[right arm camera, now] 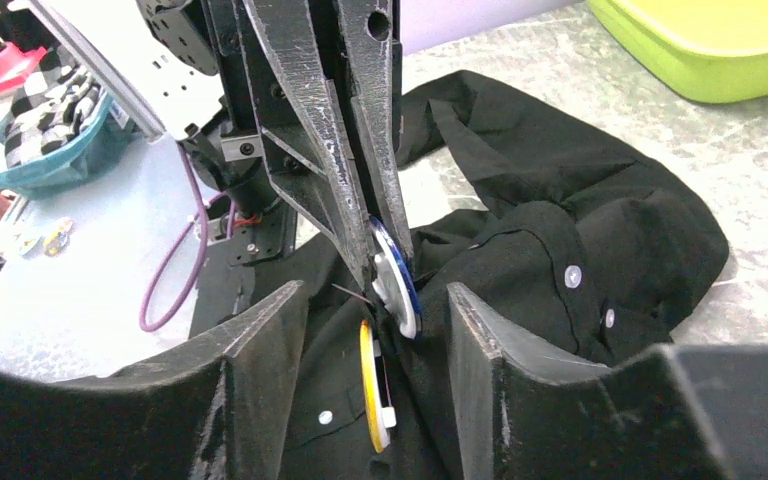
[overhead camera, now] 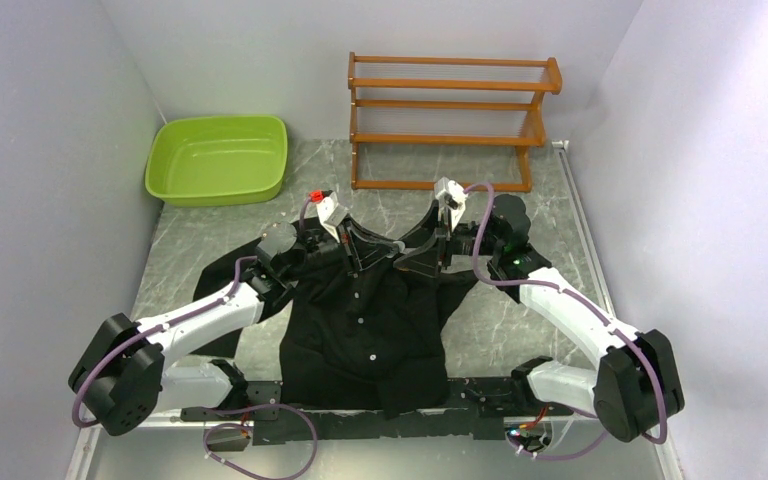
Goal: Pin the brooch onto the clothing
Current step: Pin the brooch to the clothes.
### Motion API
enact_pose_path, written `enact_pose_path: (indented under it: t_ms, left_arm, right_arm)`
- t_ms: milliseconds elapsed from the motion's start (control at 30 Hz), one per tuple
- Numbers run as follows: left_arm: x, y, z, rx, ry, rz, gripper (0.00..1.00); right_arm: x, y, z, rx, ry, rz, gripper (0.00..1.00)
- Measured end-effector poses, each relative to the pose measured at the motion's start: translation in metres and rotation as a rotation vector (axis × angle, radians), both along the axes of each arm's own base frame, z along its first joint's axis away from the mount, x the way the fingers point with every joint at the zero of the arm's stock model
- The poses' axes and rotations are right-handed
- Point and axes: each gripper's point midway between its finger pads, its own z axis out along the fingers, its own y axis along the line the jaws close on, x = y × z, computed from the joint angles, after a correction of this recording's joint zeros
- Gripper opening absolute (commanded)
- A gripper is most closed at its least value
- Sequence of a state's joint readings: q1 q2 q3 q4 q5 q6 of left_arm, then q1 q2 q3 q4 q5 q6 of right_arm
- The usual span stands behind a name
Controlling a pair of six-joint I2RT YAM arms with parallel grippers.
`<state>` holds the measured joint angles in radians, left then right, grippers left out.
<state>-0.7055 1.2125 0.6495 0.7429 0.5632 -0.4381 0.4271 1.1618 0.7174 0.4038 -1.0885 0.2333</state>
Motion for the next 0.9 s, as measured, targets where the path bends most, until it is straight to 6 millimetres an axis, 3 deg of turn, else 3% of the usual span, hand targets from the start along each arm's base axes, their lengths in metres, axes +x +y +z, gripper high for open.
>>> enact_pose_path:
  t_ms: [67, 367, 500, 733, 900]
  left_arm:
    - [0.0, 0.0, 0.0, 0.0, 0.0, 0.0, 0.03]
    - [-0.004, 0.001, 0.004, -0.003, -0.016, -0.016, 0.03]
    - [-0.006, 0.001, 0.004, -0.002, -0.022, -0.026, 0.04]
    - [-0.001, 0.004, 0.004, 0.007, -0.026, 0.014, 0.46]
    - [0.004, 0.013, 0.008, 0.008, -0.025, 0.08, 0.67]
  right_arm:
    - [-0.001, 0.0, 0.0, -0.001, -0.006, 0.004, 0.52]
    - [-0.002, 0.0, 0.0, -0.002, -0.029, 0.014, 0.0]
    - [-0.003, -0.001, 0.0, -0.001, -0.017, 0.018, 0.0]
    - [-0.004, 0.001, 0.001, 0.003, 0.0, 0.015, 0.0]
    - [-0.003, 0.001, -0.001, 0.005, 0.014, 0.004, 0.0]
